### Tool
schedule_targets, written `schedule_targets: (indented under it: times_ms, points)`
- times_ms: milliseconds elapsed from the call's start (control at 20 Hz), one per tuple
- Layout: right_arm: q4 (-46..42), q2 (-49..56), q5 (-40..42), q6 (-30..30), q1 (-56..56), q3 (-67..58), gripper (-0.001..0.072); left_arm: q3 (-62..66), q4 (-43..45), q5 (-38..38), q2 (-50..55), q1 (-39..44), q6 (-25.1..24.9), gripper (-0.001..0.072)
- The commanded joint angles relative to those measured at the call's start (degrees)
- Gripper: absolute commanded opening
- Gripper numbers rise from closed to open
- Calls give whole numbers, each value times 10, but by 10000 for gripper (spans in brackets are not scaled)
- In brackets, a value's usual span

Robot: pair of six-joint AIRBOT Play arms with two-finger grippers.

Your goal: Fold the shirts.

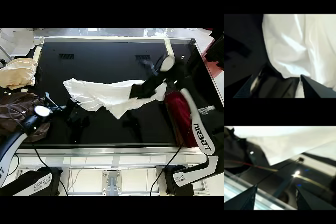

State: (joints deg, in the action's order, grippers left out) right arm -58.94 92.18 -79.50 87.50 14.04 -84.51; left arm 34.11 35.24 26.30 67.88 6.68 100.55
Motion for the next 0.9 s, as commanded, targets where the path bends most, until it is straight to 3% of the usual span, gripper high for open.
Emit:
schedule_targets:
  times_ms: [0,100,300,550,600,650,750,800,850]
  points:
    - [163,-1,135,-11,41,163,524,-16,-123,-92,47,56,-9,707]
    - [216,-1,189,-29,50,203,524,-3,-149,-136,78,88,-9,706]
    - [215,-1,244,-16,49,206,524,72,-149,-138,152,116,-9,707]
    - [186,-2,201,-11,50,206,524,111,-143,-115,192,116,-9,702]
    - [170,-6,205,-11,50,206,521,111,-143,-115,192,116,-9,650]
    - [159,-10,210,-11,49,206,499,111,-143,-113,192,116,-9,476]
    - [145,-21,211,-10,49,206,365,111,-144,-102,192,117,-8,143]
    - [140,-25,213,-10,49,206,319,111,-143,-95,192,117,-8,28]
    - [138,-27,214,-10,49,206,310,111,-143,-87,191,117,-9,12]
